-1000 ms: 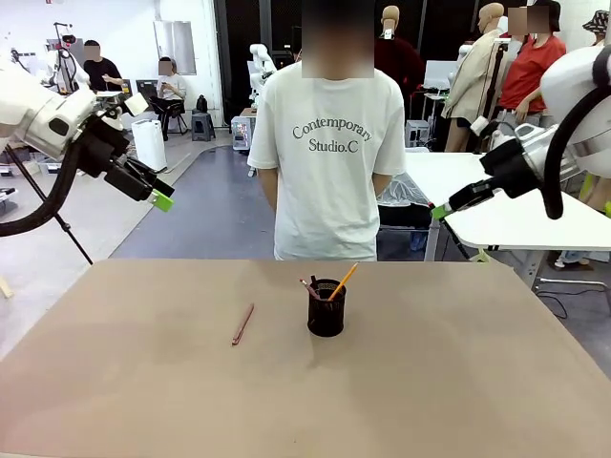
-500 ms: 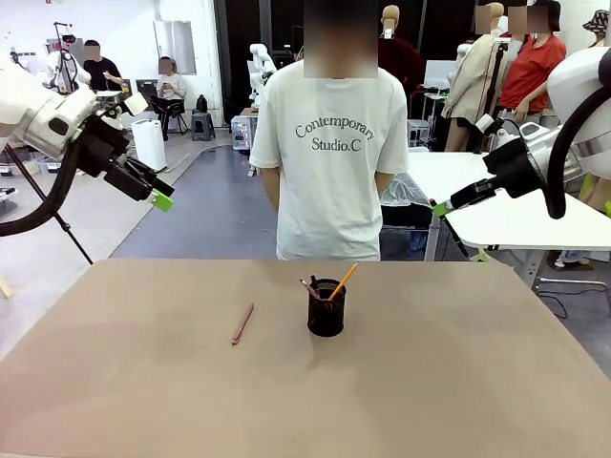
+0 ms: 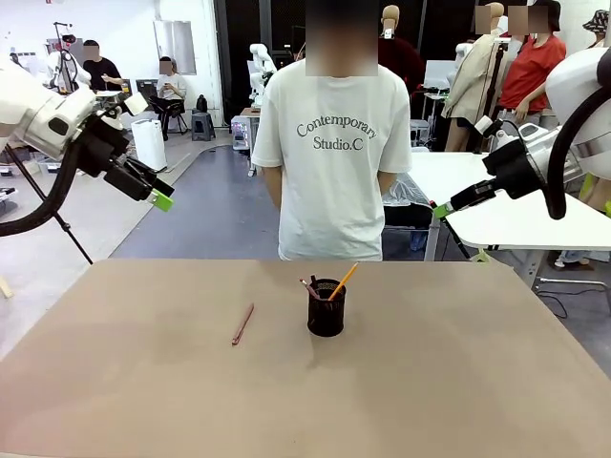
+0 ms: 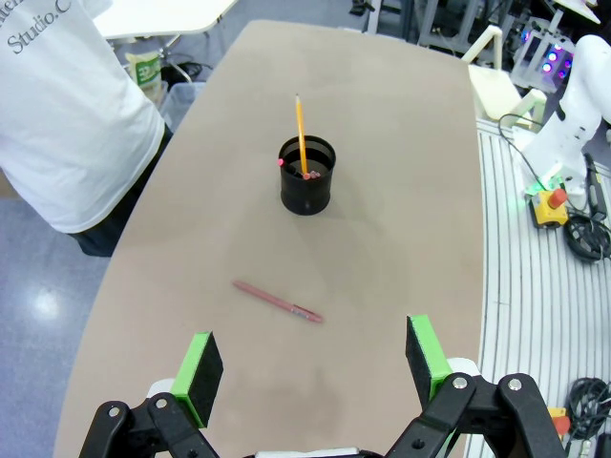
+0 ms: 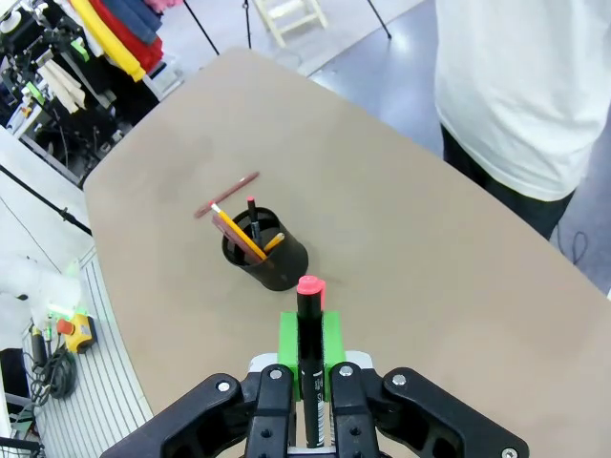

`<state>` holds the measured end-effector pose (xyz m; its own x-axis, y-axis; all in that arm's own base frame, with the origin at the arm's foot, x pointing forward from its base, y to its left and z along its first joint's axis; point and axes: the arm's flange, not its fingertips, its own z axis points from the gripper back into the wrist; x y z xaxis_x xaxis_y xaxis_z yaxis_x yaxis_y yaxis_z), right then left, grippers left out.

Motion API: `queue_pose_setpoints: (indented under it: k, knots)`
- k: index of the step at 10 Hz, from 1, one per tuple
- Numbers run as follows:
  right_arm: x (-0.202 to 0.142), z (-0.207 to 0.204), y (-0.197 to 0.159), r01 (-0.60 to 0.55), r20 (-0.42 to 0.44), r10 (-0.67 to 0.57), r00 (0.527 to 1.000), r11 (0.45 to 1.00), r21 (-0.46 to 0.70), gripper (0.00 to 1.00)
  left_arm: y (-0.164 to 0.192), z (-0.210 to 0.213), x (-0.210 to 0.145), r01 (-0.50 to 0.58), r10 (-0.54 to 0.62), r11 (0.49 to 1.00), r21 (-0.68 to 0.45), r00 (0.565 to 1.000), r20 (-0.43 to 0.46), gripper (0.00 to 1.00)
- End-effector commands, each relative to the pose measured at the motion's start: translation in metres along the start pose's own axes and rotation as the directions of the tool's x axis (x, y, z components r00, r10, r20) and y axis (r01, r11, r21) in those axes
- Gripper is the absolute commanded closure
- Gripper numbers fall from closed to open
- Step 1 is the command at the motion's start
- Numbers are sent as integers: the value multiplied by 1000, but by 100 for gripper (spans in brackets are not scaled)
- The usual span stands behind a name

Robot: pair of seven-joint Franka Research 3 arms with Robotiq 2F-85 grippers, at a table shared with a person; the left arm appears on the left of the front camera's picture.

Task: Place the pens into the pen holder.
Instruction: Pick up a writing instrument from the table and place it into the Pen holder.

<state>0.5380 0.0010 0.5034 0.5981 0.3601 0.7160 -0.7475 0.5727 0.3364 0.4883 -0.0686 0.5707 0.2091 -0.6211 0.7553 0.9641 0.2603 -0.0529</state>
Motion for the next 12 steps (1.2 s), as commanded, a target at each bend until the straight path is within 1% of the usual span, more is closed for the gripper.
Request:
queue_pose_setpoints:
  k: [1,8,9,10,11,12]
  knots:
    - [4,1,3,21,-14,-21,1000,1000,1,100,1,1,2,4,-4,1000,1,1000,-4,0]
    - [4,1,3,21,-14,-21,1000,1000,1,100,1,1,2,4,-4,1000,1,1000,-4,0]
    - [0,0,0,1,0,-1,1000,1000,0,100,1,1,2,4,-4,1000,1,1000,-4,0]
    - [-2,0,8,-35,65,28,997,994,105,100,1,1,2,4,-4,1000,1,1000,-4,0]
    - [15,-4,3,-144,157,115,981,972,185,100,1,1,2,4,-4,1000,1,1000,-4,0]
    - [21,-9,9,-191,198,141,970,946,261,100,1,1,2,4,-4,1000,1,1000,-4,0]
